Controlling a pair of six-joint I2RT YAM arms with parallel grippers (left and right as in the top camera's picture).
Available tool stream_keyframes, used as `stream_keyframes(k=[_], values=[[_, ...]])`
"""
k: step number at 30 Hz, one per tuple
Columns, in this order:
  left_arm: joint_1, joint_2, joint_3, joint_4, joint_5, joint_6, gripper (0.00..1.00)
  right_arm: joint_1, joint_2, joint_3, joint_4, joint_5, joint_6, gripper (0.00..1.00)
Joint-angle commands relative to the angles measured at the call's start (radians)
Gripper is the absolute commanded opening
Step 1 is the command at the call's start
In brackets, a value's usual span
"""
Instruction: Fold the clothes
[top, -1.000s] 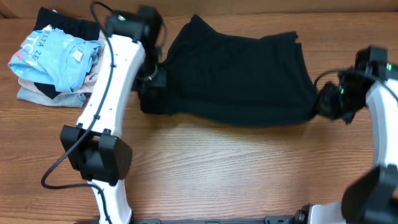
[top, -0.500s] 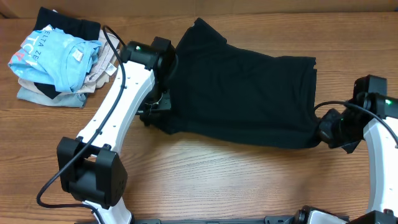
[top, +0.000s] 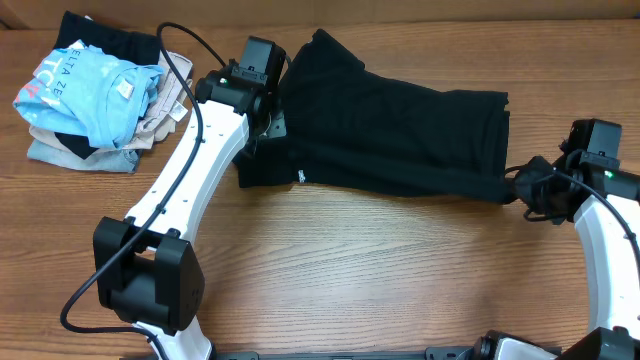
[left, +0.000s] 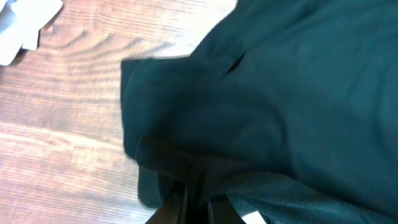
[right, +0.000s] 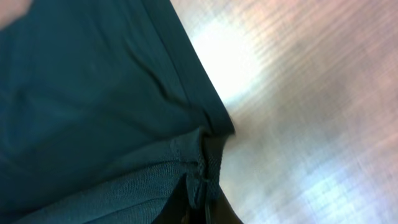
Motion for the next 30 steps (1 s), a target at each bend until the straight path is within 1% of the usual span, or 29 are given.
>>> stream_keyframes(k=[1, 10, 12, 14, 15, 16, 17, 19, 20, 22, 23, 26, 29, 30], values=[[0.006, 0.038, -0.002, 0.042, -0.031, -0.013, 0.07, -0.007, 0.03, -0.008, 0.057, 0.028, -0.002, 0.04], [0.006, 0.129, -0.002, 0.132, -0.031, -0.013, 0.11, 0.004, 0.19, -0.008, 0.228, 0.024, -0.002, 0.04], [0.006, 0.151, -0.002, 0.147, -0.032, -0.013, 0.15, 0.019, 0.23, -0.008, 0.262, 0.024, -0.002, 0.04], [0.006, 0.169, -0.002, 0.166, -0.032, -0.013, 0.21, 0.037, 0.268, -0.008, 0.293, 0.024, -0.002, 0.06], [0.006, 0.179, -0.002, 0.177, -0.032, -0.013, 0.26, 0.049, 0.288, -0.008, 0.306, 0.024, -0.002, 0.1], [0.006, 0.183, -0.002, 0.187, -0.032, -0.013, 0.35, 0.057, 0.302, -0.008, 0.313, 0.024, -0.002, 0.16], [0.006, 0.191, -0.002, 0.196, -0.032, -0.013, 0.42, 0.067, 0.319, -0.008, 0.32, 0.024, -0.002, 0.25], [0.006, 0.195, -0.002, 0.211, -0.033, -0.013, 0.55, 0.082, 0.34, -0.008, 0.327, 0.025, -0.002, 0.34], [0.006, 0.195, -0.002, 0.215, -0.037, -0.013, 0.59, 0.085, 0.344, -0.008, 0.331, 0.025, -0.002, 0.39], [0.006, 0.195, -0.002, 0.224, -0.051, 0.008, 0.66, 0.086, 0.343, -0.005, 0.335, 0.025, -0.002, 0.45], [0.006, 0.195, -0.001, 0.231, -0.059, 0.033, 0.72, 0.086, 0.339, 0.002, 0.333, 0.024, -0.002, 0.47], [0.012, 0.191, 0.025, 0.226, -0.061, 0.13, 0.81, 0.075, 0.322, 0.05, 0.296, 0.021, -0.008, 0.53], [0.021, 0.189, 0.122, 0.151, -0.06, 0.183, 0.86, 0.064, 0.294, 0.146, 0.223, -0.032, -0.092, 0.62], [0.026, 0.189, 0.17, 0.119, -0.055, 0.192, 0.9, 0.063, 0.284, 0.185, 0.192, -0.044, -0.114, 0.65]])
